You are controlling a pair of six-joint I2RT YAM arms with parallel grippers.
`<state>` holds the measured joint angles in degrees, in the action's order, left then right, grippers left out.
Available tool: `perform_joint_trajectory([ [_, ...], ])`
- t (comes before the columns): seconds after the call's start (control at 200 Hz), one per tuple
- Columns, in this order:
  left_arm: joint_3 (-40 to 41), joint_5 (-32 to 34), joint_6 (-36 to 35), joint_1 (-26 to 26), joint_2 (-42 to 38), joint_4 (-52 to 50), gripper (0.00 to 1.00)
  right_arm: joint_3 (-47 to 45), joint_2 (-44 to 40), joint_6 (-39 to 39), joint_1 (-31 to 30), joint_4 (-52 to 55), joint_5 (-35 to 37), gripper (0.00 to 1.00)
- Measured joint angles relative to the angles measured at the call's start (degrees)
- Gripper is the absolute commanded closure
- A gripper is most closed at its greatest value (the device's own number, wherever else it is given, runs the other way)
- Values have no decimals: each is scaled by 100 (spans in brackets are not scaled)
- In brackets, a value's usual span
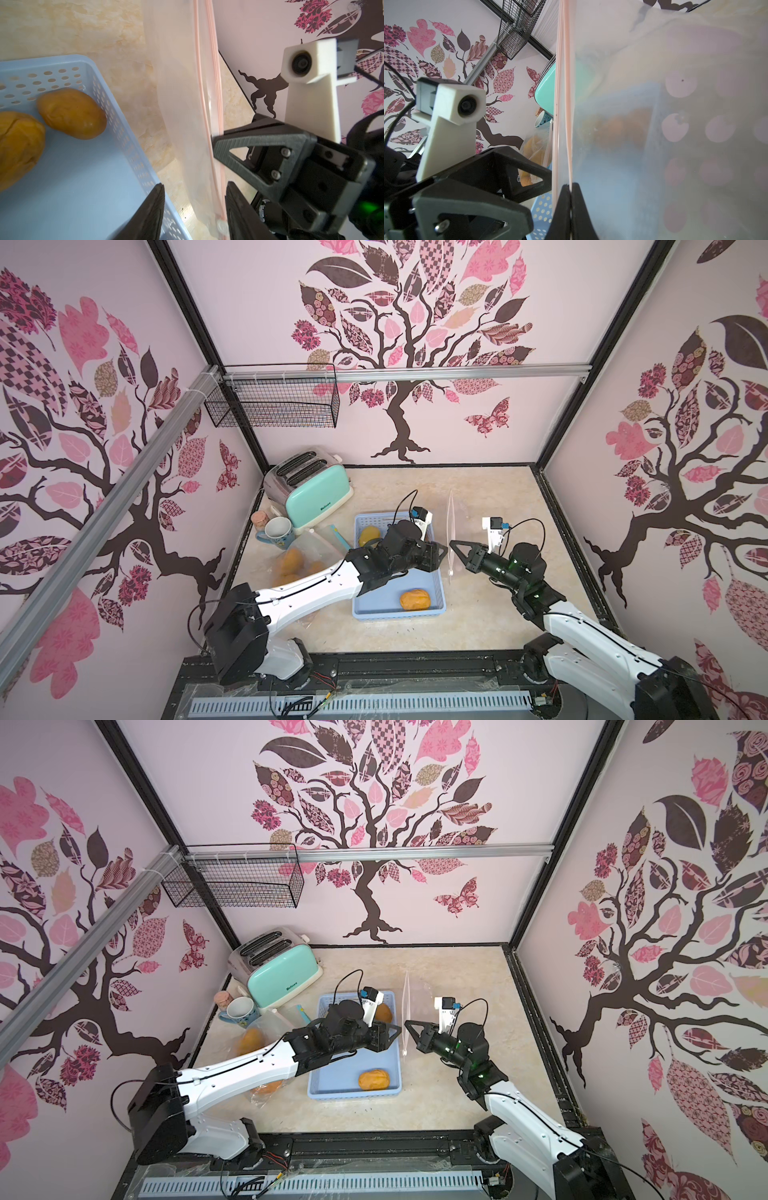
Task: Put the potatoes into a zipper bag and zip it
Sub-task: Pick up the zipper food storage bag at the center of the board.
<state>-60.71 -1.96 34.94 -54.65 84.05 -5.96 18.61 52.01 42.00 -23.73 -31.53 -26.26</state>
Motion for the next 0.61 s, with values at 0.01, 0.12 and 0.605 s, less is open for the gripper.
perform_joint_trajectory([
  [0.01, -28, 2, 4, 0, 37, 15, 50, 0, 0, -2, 0, 4, -2, 100],
  [0.12, -293, 125, 9, 0, 365, 107, 52, -7, 0, -39, 0, 46, -2, 100],
  [0.605, -540, 837, 109, 0, 791, 63, 73, -72, -254, -136, -9, 369, 7, 100],
])
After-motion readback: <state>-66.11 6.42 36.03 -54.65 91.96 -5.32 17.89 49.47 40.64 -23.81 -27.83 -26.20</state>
